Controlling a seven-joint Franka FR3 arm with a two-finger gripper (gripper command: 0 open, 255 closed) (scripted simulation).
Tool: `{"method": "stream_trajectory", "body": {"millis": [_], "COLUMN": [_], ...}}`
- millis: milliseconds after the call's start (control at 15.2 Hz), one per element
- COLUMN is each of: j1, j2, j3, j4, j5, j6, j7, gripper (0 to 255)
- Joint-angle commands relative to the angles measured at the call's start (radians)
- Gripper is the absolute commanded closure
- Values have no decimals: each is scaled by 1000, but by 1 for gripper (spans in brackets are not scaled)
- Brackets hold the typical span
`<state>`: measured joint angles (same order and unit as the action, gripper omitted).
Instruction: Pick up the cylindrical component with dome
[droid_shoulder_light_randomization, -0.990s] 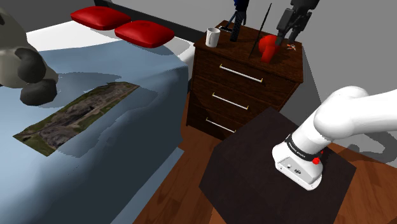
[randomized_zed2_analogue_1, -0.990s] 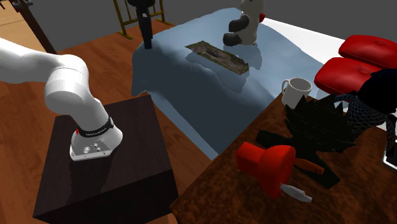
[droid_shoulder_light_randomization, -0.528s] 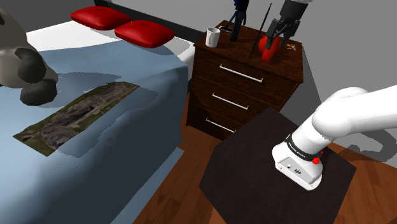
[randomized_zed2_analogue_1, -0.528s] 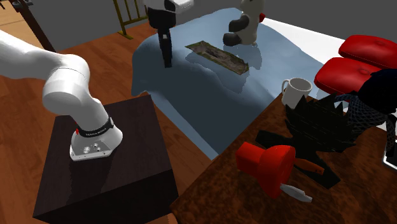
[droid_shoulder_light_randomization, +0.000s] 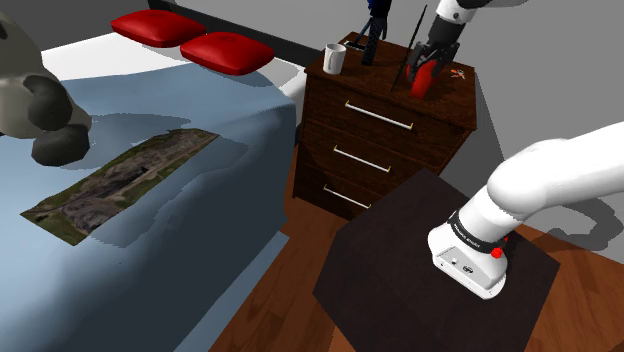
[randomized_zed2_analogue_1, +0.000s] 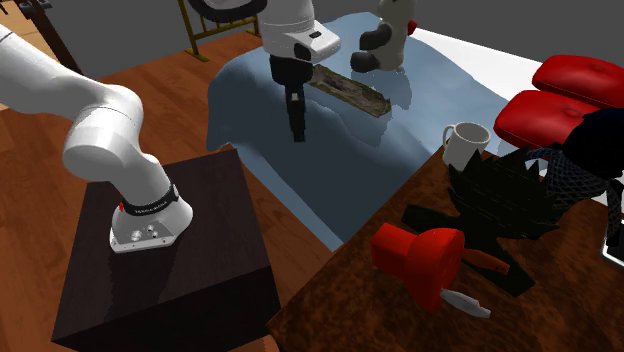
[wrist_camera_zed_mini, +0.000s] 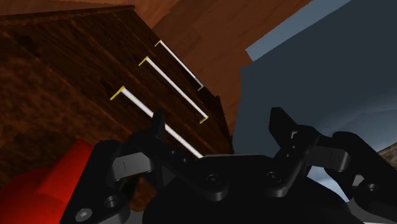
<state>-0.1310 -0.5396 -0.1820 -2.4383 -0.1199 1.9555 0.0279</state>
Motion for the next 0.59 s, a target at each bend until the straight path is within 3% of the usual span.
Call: {"method": "stream_trajectory", "body": {"millis": [0, 528], "j1": [-19, -84], "j2": [44, 259], "j3": [-16, -85], "j4": [-5, 61], "j5": [-21, -76], "j6": [71, 307], "j7": [8, 35], "gripper": [0, 0]}}
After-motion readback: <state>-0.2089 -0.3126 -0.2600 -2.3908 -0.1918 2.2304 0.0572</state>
